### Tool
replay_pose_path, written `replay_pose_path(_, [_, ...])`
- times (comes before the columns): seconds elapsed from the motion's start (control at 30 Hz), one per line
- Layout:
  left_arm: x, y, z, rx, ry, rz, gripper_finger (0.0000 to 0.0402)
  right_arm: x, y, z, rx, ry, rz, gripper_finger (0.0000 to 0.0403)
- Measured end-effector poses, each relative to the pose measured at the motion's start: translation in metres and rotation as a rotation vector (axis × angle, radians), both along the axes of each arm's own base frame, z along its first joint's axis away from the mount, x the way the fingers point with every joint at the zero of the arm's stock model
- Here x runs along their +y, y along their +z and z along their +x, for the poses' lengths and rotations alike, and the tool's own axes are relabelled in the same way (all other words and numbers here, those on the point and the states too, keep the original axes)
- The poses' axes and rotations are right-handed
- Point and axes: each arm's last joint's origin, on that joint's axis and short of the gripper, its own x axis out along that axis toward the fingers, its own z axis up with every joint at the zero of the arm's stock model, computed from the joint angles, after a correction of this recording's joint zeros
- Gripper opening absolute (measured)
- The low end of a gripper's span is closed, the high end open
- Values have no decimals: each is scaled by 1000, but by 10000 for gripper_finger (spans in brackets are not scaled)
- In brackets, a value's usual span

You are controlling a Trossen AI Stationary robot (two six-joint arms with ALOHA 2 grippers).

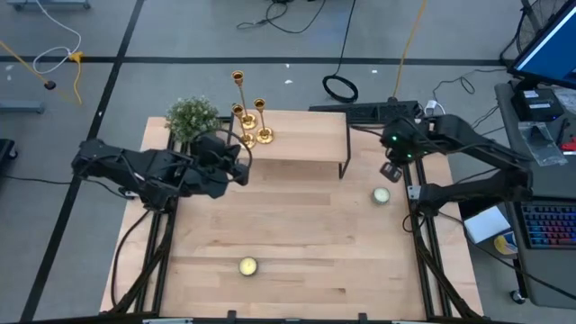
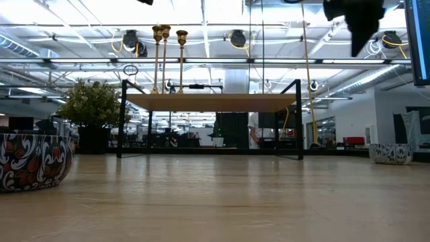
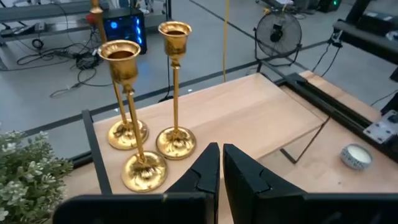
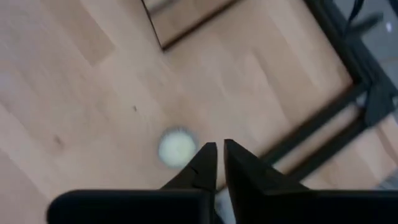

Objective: Pick & Place candle stick holders
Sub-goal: Put the blue scented candle on the shelf

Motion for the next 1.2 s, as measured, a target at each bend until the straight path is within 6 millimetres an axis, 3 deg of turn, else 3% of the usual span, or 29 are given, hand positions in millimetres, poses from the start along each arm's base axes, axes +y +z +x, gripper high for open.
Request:
replay_pose_path(0.17, [-1,-3,4,17,-5,1,21,4,0,-9,26,-30,34,84])
replay_pose_path(0.37, [-1,-3,3,24,-8,7,21,4,-8,-5,0,-101,100,166])
replay_pose_path(0.77, [-1,-3,3,84,-53,39,21,7,-98,-1,167,-283,339,323])
replay_pose_path(0.97, [-1,-2,2,109,-66,63,21,10,-131,-2,180,-338,423,356])
replay_pose_path(1.2, [-1,-2,2,116,-76,60,21,5,-146,4,80,-425,410,353])
